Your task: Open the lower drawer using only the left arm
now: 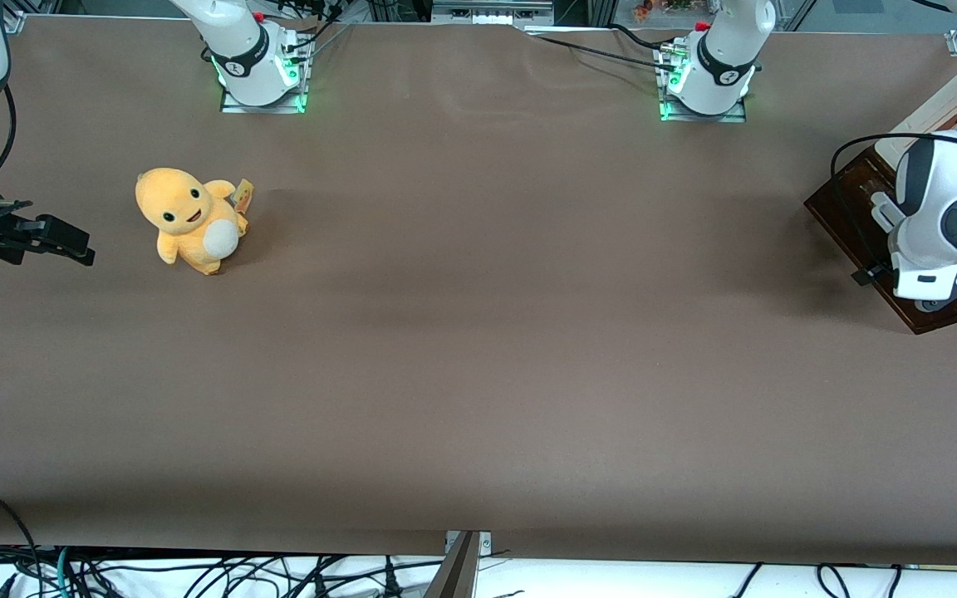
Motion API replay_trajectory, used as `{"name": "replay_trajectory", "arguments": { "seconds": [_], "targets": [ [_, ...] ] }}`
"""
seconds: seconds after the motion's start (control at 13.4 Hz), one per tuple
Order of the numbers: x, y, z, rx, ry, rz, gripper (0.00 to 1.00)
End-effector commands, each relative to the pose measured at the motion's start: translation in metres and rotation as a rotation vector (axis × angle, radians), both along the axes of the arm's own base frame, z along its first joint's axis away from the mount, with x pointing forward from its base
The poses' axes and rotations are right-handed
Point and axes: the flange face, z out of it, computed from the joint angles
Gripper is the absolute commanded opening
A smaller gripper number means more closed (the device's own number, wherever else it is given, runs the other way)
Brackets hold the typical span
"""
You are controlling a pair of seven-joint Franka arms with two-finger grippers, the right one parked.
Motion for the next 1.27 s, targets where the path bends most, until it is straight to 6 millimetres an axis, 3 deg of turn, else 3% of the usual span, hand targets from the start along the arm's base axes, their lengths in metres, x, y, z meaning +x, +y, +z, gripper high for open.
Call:
{"name": "replay_trajectory", "arguments": {
  "seconds": [0.0, 0.6, 0.9, 1.2],
  "targets": [
    [-0.001, 0.005, -0.016, 0.055, -0.006, 0.024, 1.0],
    [0.014, -0.008, -0.026, 0.07, -0.037, 0.074, 1.0],
    [0.021, -0.013, -0.02, 0.066, -0.053, 0.074, 1.0],
    [0.03, -0.032, -0.018, 0.07, -0.074, 0.083, 1.0]
  ]
}}
